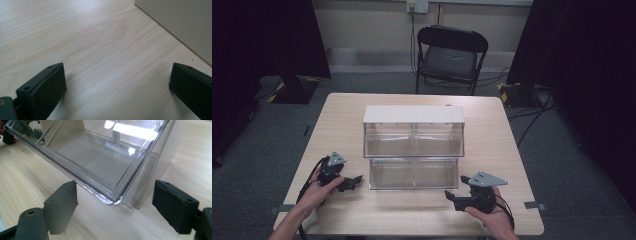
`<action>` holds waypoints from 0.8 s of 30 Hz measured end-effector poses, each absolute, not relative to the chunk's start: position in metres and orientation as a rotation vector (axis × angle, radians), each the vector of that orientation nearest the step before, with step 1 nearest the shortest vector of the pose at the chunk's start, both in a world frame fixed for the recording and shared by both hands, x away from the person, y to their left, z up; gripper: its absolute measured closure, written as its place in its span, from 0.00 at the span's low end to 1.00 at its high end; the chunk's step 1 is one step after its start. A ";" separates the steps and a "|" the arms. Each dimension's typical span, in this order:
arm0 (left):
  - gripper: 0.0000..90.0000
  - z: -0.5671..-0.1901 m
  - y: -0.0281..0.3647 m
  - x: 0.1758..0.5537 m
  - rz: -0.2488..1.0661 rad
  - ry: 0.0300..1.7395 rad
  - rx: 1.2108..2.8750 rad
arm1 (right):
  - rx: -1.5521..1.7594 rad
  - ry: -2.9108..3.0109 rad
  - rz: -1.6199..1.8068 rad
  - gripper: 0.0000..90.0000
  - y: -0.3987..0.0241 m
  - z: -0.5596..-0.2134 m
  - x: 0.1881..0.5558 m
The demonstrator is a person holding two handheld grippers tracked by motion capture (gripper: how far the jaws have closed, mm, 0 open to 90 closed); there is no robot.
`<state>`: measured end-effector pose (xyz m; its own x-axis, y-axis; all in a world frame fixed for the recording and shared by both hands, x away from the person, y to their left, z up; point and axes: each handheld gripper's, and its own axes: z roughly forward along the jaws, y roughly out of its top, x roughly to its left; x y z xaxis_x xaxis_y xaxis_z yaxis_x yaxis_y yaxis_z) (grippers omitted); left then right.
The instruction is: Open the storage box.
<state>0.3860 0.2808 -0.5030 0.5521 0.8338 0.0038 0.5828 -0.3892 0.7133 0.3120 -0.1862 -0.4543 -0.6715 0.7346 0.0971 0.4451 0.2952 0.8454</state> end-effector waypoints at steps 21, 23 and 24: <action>0.00 -0.503 0.281 0.386 0.481 1.135 2.115 | 1.100 2.258 1.362 0.19 -0.190 -0.453 0.314; 0.00 -0.503 0.281 0.386 0.481 1.135 2.116 | 1.099 2.257 1.367 0.19 -0.190 -0.452 0.314; 0.00 -0.503 0.281 0.386 0.481 1.136 2.115 | 1.094 2.258 1.368 0.19 -0.190 -0.452 0.314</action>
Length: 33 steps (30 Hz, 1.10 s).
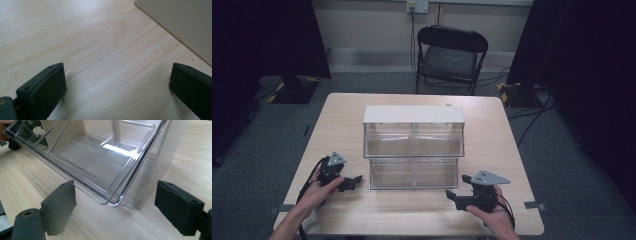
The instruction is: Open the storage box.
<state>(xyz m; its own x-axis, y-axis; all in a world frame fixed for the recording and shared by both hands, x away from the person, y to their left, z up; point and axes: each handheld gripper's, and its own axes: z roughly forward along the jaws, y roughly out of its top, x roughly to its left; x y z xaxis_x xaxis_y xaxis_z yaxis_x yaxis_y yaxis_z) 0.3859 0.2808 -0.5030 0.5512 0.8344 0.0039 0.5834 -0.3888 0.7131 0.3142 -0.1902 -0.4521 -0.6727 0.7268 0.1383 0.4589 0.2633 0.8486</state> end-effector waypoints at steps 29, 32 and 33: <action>0.00 -0.503 0.281 0.386 0.480 1.136 2.115 | 1.067 2.264 1.390 0.18 -0.194 -0.444 0.314; 0.00 -0.503 0.281 0.386 0.481 1.135 2.115 | 1.058 2.261 1.395 0.18 -0.194 -0.443 0.314; 0.00 -0.503 0.281 0.386 0.481 1.135 2.115 | 1.058 2.260 1.397 0.18 -0.194 -0.443 0.313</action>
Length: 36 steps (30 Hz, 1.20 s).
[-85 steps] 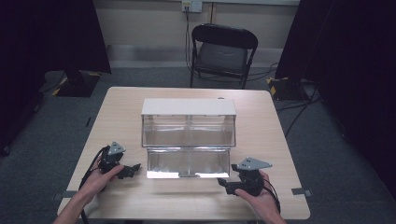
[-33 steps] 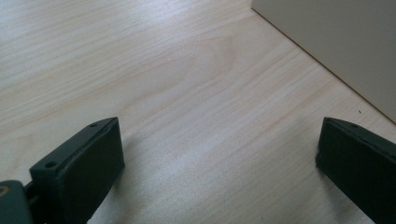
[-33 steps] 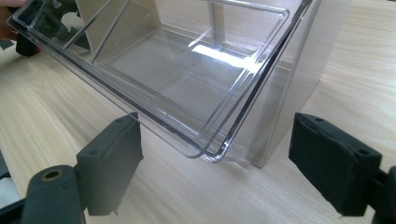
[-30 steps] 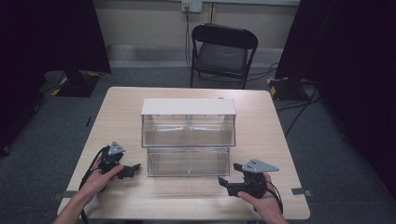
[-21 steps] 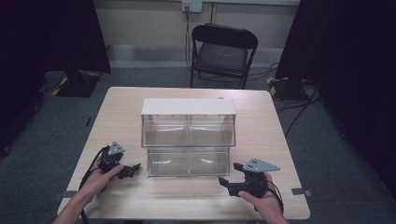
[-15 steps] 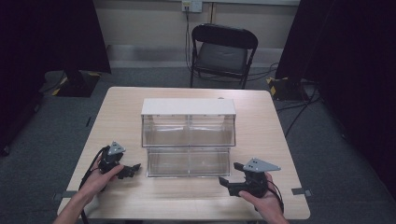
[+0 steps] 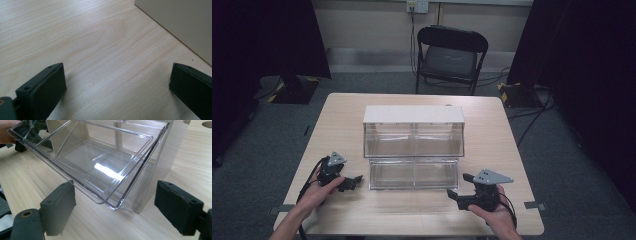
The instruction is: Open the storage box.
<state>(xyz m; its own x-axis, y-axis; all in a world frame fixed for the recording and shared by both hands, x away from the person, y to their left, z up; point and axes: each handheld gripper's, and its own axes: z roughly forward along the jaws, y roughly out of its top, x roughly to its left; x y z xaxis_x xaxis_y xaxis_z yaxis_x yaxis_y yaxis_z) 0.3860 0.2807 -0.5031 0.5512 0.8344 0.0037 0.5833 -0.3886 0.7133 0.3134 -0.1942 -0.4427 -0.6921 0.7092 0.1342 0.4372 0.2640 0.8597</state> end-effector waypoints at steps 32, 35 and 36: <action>0.00 -0.503 0.281 0.386 0.481 1.136 2.115 | 1.054 2.227 1.438 0.18 -0.202 -0.433 0.315; 0.00 -0.503 0.281 0.386 0.482 1.136 2.115 | 1.044 2.227 1.439 0.19 -0.202 -0.432 0.315; 0.00 -0.503 0.281 0.386 0.482 1.136 2.115 | 1.042 2.228 1.441 0.19 -0.202 -0.432 0.315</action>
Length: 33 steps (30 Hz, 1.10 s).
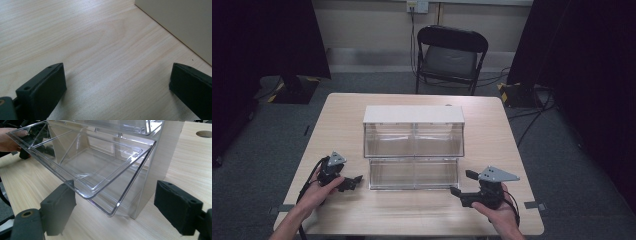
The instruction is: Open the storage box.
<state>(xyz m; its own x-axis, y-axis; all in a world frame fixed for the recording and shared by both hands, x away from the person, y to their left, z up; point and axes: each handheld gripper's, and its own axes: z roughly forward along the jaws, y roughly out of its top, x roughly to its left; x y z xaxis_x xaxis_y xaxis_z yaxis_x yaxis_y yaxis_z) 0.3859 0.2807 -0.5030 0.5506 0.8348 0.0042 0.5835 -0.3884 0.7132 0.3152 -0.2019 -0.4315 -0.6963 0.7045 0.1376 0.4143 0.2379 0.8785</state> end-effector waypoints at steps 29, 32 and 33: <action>0.00 -0.503 0.281 0.386 0.482 1.136 2.115 | 0.971 2.169 1.494 0.41 -0.199 -0.420 0.315; 0.00 -0.503 0.281 0.386 0.482 1.136 2.115 | 0.966 2.173 1.502 0.42 -0.198 -0.420 0.315; 0.00 -0.503 0.281 0.386 0.481 1.136 2.115 | 0.969 2.170 1.507 0.42 -0.198 -0.419 0.316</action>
<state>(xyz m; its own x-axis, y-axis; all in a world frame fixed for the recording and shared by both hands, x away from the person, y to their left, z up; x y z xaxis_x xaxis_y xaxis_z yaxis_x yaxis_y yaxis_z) 0.3859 0.2807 -0.5031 0.5506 0.8348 0.0039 0.5834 -0.3882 0.7134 0.3156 -0.1980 -0.4194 -0.7159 0.6894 0.1107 0.3444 0.2107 0.9149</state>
